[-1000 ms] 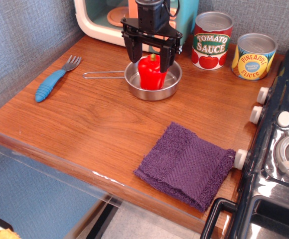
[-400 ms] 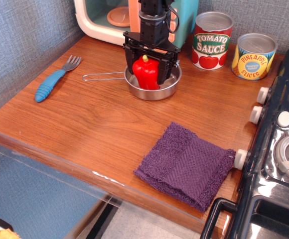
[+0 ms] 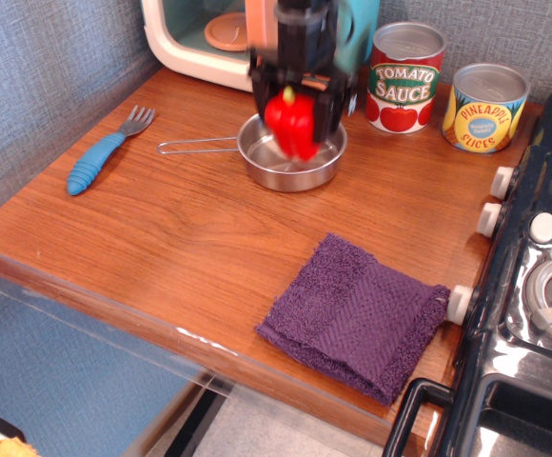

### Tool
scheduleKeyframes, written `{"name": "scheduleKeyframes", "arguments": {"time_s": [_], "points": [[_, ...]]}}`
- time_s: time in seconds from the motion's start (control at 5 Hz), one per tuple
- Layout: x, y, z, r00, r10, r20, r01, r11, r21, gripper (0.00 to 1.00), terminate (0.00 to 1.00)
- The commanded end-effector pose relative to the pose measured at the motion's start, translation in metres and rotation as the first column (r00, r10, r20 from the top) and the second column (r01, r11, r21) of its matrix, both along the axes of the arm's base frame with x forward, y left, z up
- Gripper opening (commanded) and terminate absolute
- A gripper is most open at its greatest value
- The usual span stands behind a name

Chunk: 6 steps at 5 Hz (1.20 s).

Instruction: Pick up the red pepper from the pot and place it behind the purple cloth

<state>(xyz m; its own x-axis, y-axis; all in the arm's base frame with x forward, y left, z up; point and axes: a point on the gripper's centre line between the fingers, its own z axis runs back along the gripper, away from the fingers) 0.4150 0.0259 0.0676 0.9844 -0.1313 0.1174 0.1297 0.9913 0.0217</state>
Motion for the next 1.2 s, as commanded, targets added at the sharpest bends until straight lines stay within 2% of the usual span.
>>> {"name": "scheduleKeyframes", "arguments": {"time_s": [0.0, 0.2, 0.4, 0.8, 1.0], "points": [[-0.007, -0.05, 0.092, 0.967, -0.148, 0.207, 0.155, 0.988, -0.019, 0.0, 0.0], [-0.011, -0.088, 0.067, 0.955, -0.267, 0.129, 0.271, 0.963, -0.01, 0.0, 0.0], [-0.006, -0.112, 0.043, 0.939, -0.337, 0.066, 0.337, 0.941, 0.015, 0.0, 0.0], [0.005, -0.115, -0.01, 0.937, -0.341, -0.07, 0.345, 0.937, 0.05, 0.0, 0.0], [0.006, -0.108, -0.022, 0.941, -0.319, -0.112, 0.328, 0.942, 0.068, 0.0, 0.0]]}}
